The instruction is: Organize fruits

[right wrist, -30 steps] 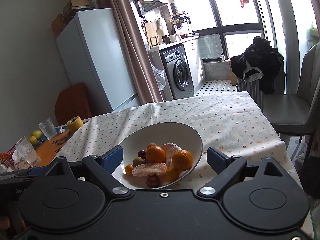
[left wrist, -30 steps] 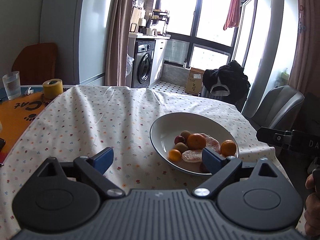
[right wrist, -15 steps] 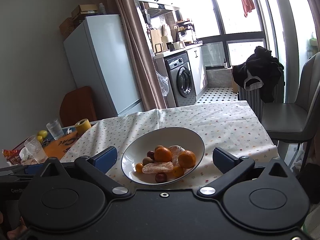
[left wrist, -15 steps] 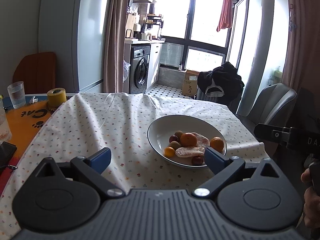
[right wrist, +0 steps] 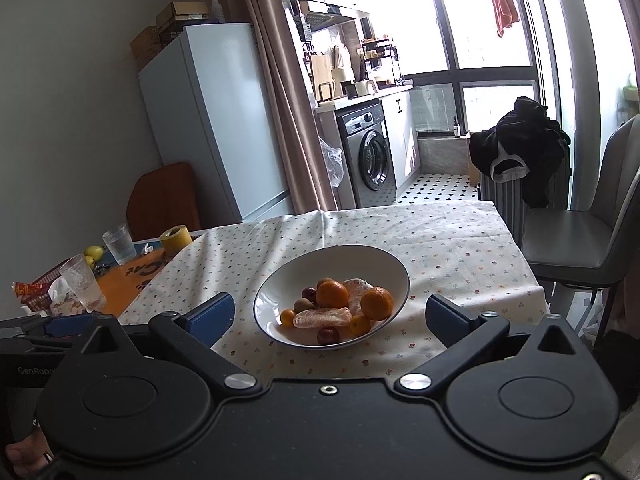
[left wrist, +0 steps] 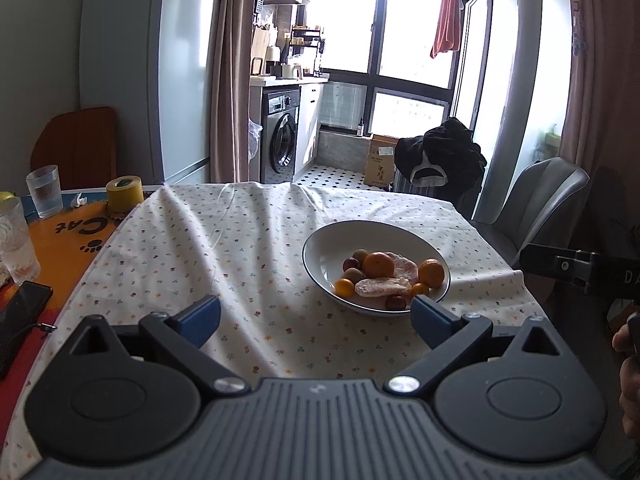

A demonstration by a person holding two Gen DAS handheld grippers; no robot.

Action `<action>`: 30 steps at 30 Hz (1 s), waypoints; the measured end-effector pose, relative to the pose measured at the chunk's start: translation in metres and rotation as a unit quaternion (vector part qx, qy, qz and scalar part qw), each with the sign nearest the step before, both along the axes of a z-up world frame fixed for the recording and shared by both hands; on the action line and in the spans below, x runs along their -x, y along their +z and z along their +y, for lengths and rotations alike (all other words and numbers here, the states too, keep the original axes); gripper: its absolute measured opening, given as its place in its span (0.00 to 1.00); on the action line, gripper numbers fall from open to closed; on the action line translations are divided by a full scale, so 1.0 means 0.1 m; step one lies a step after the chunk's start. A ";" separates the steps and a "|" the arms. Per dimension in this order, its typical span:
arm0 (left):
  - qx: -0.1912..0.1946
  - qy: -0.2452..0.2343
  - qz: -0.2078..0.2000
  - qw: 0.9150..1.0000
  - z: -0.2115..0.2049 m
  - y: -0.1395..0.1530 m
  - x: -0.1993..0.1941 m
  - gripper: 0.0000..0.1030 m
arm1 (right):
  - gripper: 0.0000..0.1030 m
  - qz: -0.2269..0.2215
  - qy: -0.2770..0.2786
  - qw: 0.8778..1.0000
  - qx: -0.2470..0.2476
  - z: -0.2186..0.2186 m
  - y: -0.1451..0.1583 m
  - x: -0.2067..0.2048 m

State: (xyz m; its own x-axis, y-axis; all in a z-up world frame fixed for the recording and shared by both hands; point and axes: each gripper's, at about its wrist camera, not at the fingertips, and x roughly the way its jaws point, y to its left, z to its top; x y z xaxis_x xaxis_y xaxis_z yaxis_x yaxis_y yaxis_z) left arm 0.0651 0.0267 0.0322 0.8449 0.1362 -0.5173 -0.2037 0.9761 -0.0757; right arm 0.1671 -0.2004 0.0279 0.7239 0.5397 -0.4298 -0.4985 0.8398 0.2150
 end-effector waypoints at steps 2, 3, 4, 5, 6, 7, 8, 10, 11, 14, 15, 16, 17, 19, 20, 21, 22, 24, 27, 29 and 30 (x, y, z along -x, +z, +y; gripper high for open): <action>-0.001 0.002 0.000 1.000 0.01 0.01 0.05 0.97 | 1.00 0.001 -0.002 1.000 0.005 -0.01 0.01 0.03; -0.002 0.001 0.000 1.000 0.00 0.01 0.07 0.97 | 1.00 0.002 -0.002 1.000 0.006 -0.02 0.01 0.05; -0.002 0.000 -0.001 1.000 -0.01 0.02 0.11 0.97 | 1.00 0.003 -0.001 1.000 0.006 -0.02 0.01 0.07; -0.003 -0.001 -0.001 1.000 -0.01 0.03 0.13 0.98 | 1.00 0.003 0.000 1.000 0.007 -0.03 0.01 0.09; -0.005 -0.002 0.000 1.000 -0.02 0.03 0.16 0.98 | 1.00 0.003 0.002 1.000 0.008 -0.03 0.01 0.12; -0.008 -0.003 0.001 1.000 -0.02 0.03 0.18 0.99 | 1.00 0.004 0.005 1.000 0.009 -0.03 0.01 0.15; -0.010 -0.002 0.001 1.000 -0.03 0.03 0.21 1.00 | 1.00 0.007 0.011 1.000 0.007 -0.04 0.01 0.18; -0.010 -0.001 0.002 1.000 -0.02 0.03 0.26 1.00 | 1.00 0.011 0.025 1.000 0.002 -0.05 0.00 0.25; -0.009 0.000 0.004 1.000 -0.02 0.03 0.28 1.00 | 1.00 0.011 0.029 1.000 0.003 -0.04 0.00 0.28; 0.015 -0.012 0.005 1.000 0.05 0.04 0.39 1.00 | 1.00 0.009 0.030 0.999 0.009 -0.03 0.00 0.37; 0.016 -0.008 0.005 1.000 0.07 0.04 0.42 1.00 | 1.00 0.009 0.029 0.999 0.011 -0.02 0.00 0.39; 0.013 0.000 0.007 1.000 0.09 0.04 0.45 1.00 | 1.00 0.008 0.025 1.000 0.015 -0.01 0.01 0.41; 0.013 0.005 0.007 1.000 0.11 0.04 0.46 1.00 | 1.00 0.007 0.020 1.000 0.018 0.00 0.01 0.42; 0.016 0.013 0.010 1.000 0.14 0.04 0.49 1.00 | 1.00 0.009 0.018 1.000 0.018 0.01 0.02 0.44; 0.018 0.016 0.010 1.000 0.16 0.03 0.49 1.00 | 1.00 0.011 0.021 1.000 0.016 0.01 0.02 0.45; 0.018 0.018 0.010 1.000 0.17 0.03 0.49 1.00 | 1.00 0.010 0.025 1.000 0.017 0.01 0.01 0.46; 0.017 0.018 0.010 1.000 0.17 0.03 0.50 1.00 | 1.00 0.009 0.028 0.999 0.018 0.01 0.01 0.48; 0.013 0.015 0.012 1.000 0.16 0.02 0.51 1.00 | 1.00 0.007 0.028 0.999 0.022 0.02 0.01 0.51; 0.011 0.015 0.016 1.000 0.16 -0.03 0.52 1.00 | 1.00 0.001 0.037 0.999 0.026 0.03 0.00 0.54; 0.010 0.013 0.021 1.000 0.16 -0.05 0.51 1.00 | 1.00 0.006 0.046 0.999 0.025 0.04 -0.02 0.54; 0.010 0.016 0.021 1.000 0.17 -0.05 0.51 1.00 | 1.00 0.008 0.047 0.999 0.023 0.03 -0.03 0.53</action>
State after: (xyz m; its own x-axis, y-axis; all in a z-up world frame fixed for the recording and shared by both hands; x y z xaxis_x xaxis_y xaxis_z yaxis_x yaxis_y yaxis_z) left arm 0.0144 0.0434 0.0274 0.8178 0.1518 -0.5550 -0.2378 0.9675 -0.0857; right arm 0.1143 -0.1969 0.0254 0.6636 0.5845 -0.4668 -0.5730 0.7984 0.1851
